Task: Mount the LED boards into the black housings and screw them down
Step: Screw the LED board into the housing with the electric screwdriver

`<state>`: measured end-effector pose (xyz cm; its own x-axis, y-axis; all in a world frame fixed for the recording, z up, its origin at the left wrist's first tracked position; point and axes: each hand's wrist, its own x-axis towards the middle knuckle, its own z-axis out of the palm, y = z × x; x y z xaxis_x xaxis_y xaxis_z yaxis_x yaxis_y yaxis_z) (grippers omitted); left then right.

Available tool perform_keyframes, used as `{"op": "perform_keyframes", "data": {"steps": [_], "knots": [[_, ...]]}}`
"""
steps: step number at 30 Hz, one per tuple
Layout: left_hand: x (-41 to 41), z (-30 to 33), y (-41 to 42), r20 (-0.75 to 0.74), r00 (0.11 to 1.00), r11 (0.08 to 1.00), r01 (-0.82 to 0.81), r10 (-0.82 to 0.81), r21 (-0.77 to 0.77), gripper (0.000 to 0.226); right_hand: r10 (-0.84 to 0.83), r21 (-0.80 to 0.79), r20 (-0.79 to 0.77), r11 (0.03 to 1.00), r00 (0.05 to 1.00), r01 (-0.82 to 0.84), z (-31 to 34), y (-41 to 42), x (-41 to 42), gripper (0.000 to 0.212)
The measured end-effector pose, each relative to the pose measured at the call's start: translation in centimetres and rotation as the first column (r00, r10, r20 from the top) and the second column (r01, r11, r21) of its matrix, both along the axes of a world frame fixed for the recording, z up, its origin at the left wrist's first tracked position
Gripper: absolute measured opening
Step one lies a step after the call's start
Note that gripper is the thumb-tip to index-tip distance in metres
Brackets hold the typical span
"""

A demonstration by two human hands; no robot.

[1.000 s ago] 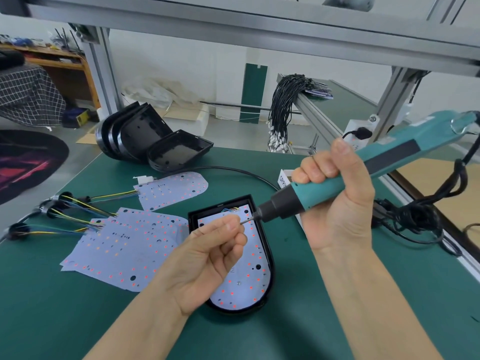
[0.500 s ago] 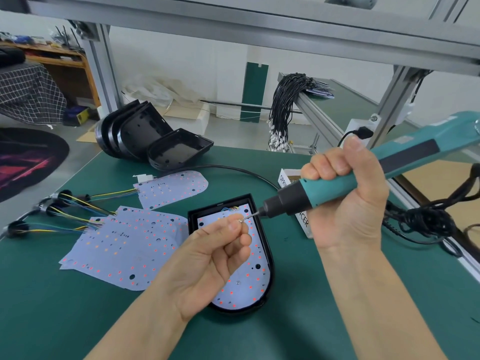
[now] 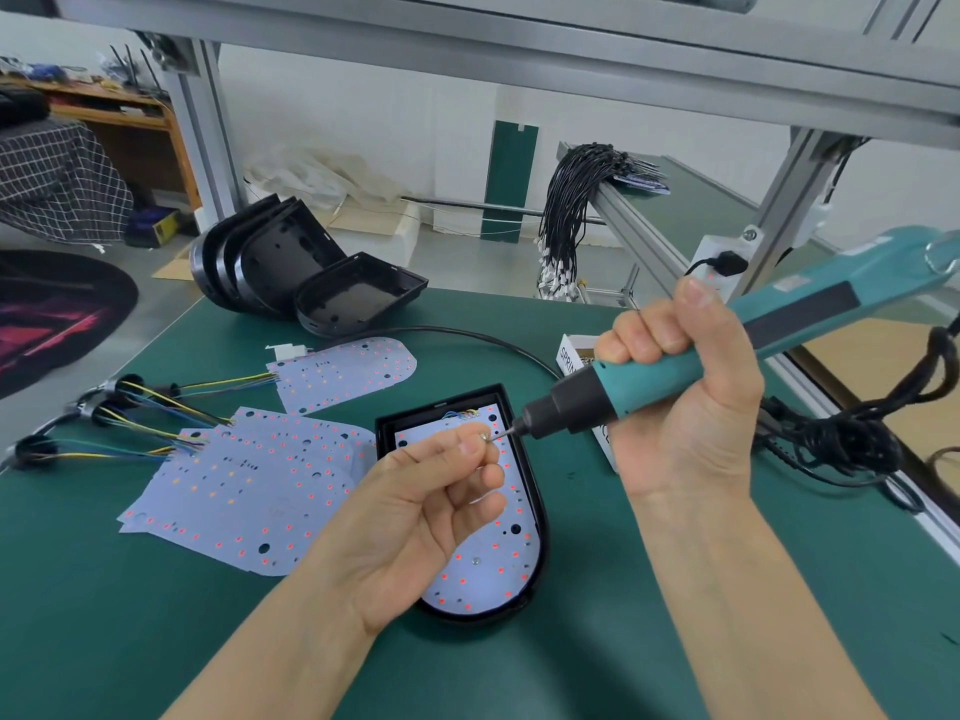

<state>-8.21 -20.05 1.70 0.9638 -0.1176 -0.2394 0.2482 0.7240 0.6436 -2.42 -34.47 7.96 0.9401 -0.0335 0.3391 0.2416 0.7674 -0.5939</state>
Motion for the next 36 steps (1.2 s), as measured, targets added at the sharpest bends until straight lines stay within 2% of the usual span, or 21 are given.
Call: {"op": "perform_keyframes", "data": {"steps": [22,26,30,33,36], "knots": [[-0.2,0.0,-0.5,0.006,0.998,0.998,-0.061,0.060,0.033,0.010,-0.007,-0.013,0.025,1.000,1.000,0.008,-0.3,-0.4,0.2,0.027],[-0.2,-0.1,-0.8,0.050,0.990,0.984,-0.139,0.134,0.114,0.009,-0.014,-0.036,0.060,0.999,0.998,0.016,-0.5,-0.3,0.3,0.027],[0.0,-0.1,-1.2,0.148,0.959,0.930,-0.274,0.243,0.245,0.009,-0.046,-0.049,0.091,0.998,0.995,0.051,-0.8,-0.1,0.2,0.027],[0.4,-0.2,-1.1,0.184,0.934,0.895,-0.348,0.305,0.278,0.008,-0.101,0.006,0.014,0.995,0.995,0.101,-1.4,0.5,0.3,0.031],[0.6,-0.3,-0.6,0.202,0.931,0.879,-0.356,0.304,0.318,0.008,-0.097,0.042,-0.056,0.994,0.994,0.099,-2.2,0.8,0.5,0.035]]}}
